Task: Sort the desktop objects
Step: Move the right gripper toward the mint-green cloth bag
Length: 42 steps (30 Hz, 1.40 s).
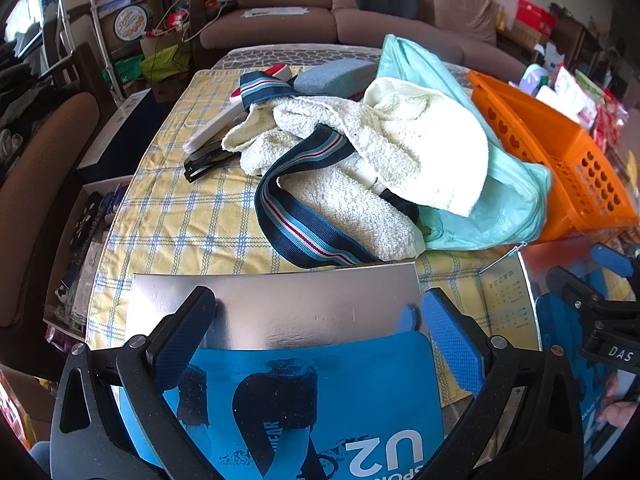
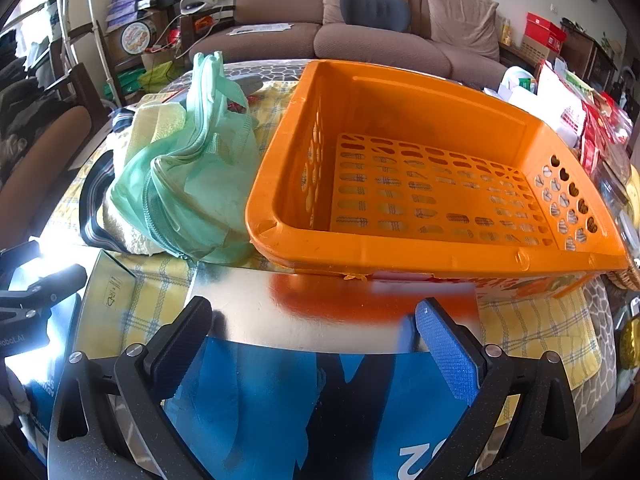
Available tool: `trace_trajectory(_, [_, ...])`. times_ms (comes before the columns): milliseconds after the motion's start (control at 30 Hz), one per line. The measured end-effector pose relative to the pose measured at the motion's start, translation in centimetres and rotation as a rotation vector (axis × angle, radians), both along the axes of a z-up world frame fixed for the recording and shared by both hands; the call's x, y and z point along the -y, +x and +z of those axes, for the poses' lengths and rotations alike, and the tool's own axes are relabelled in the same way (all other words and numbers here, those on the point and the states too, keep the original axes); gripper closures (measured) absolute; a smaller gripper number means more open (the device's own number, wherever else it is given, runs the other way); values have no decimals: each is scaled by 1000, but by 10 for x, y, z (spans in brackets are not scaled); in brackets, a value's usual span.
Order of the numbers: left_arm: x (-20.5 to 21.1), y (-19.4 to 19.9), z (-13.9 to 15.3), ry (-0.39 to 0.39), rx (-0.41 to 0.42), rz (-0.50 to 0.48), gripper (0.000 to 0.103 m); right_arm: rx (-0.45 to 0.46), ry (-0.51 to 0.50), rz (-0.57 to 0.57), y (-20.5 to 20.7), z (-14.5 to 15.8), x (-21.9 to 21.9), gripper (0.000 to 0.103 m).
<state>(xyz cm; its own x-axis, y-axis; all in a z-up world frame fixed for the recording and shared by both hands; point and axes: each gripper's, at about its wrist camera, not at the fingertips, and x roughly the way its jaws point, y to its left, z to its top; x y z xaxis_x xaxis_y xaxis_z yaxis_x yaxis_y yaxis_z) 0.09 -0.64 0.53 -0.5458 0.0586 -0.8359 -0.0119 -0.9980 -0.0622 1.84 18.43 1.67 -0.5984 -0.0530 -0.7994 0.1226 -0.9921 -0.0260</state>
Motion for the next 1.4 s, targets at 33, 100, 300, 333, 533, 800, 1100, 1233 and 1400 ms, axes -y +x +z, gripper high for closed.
trace_trajectory(33, [2, 0, 1, 12, 0, 1, 0, -5, -5, 6, 1, 2, 0, 0])
trace_trajectory(100, [5, 2, 5, 15, -5, 5, 0, -13, -16, 20, 5, 9, 1, 0])
trace_trajectory(300, [14, 3, 24, -2, -43, 5, 0, -47, -109, 111, 15, 44, 7, 0])
trace_trajectory(333, [16, 3, 28, -7, -52, 2, 0, -57, -112, 120, 17, 52, 9, 0])
trace_trajectory(533, [28, -5, 49, 15, -83, -32, 0, -128, -136, 162, 18, 99, 20, 0])
trace_trajectory(800, [40, -26, 68, 40, -98, -72, 0, -134, -133, 216, -16, 124, 41, 2])
trace_trajectory(1100, [36, -42, 68, 71, -101, -135, 0, -21, -193, 211, -80, 106, 59, 22])
trace_trajectory(1233, [37, -46, 65, 79, -101, -145, 0, 46, -232, 170, -120, 95, 54, 42])
trace_trajectory(1400, [34, -52, 62, 75, -100, -162, 0, 80, -199, 179, -155, 87, 69, 42])
